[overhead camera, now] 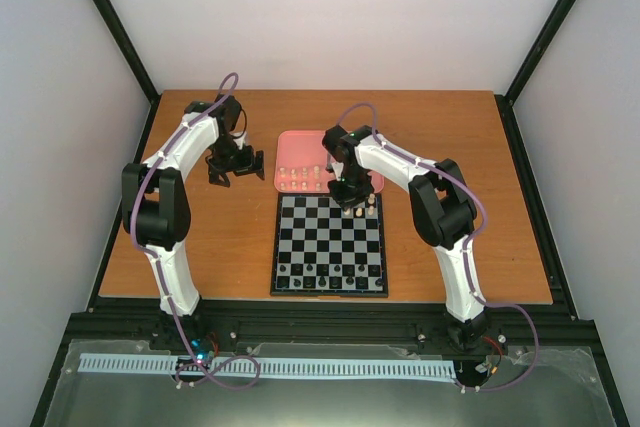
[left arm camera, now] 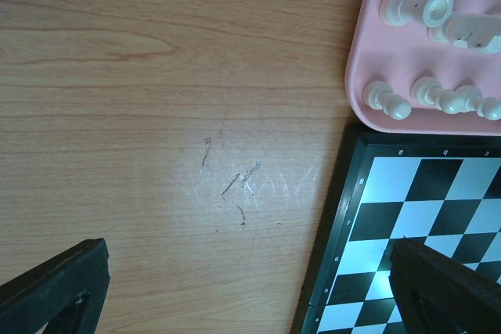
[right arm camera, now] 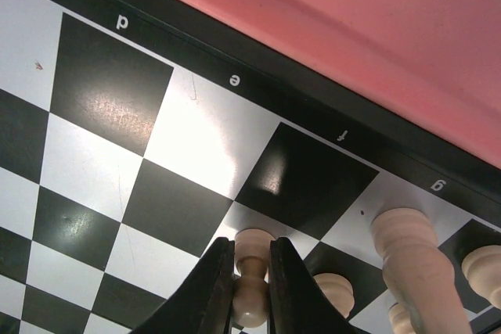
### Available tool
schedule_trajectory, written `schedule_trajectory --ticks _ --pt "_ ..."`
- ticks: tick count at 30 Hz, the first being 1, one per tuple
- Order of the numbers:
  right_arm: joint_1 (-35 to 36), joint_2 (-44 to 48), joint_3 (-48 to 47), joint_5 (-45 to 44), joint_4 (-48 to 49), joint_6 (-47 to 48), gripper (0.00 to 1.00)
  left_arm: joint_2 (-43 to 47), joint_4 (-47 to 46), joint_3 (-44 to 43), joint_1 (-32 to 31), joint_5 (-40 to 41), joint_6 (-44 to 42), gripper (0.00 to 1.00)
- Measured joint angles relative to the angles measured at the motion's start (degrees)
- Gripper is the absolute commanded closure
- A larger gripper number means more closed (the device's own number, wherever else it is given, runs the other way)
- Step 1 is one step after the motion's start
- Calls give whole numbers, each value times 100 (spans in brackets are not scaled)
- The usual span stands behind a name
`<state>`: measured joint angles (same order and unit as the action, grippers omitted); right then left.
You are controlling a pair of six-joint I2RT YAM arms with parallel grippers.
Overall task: Set up the chess pieces on the board
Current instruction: Place the chess piece on the chessboard.
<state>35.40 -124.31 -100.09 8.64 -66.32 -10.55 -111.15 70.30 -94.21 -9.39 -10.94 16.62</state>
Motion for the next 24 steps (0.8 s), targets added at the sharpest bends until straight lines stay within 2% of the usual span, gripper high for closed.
schedule_trajectory --ticks 9,17,24 --pt "4 26 50 28 9 2 84 0 0 0 -2 0 -2 0" --pt "22 26 68 59 -33 24 69 0 0 0 -2 -2 -2 0" --pt "33 28 68 68 -28 31 63 0 0 0 -2 -4 0 0"
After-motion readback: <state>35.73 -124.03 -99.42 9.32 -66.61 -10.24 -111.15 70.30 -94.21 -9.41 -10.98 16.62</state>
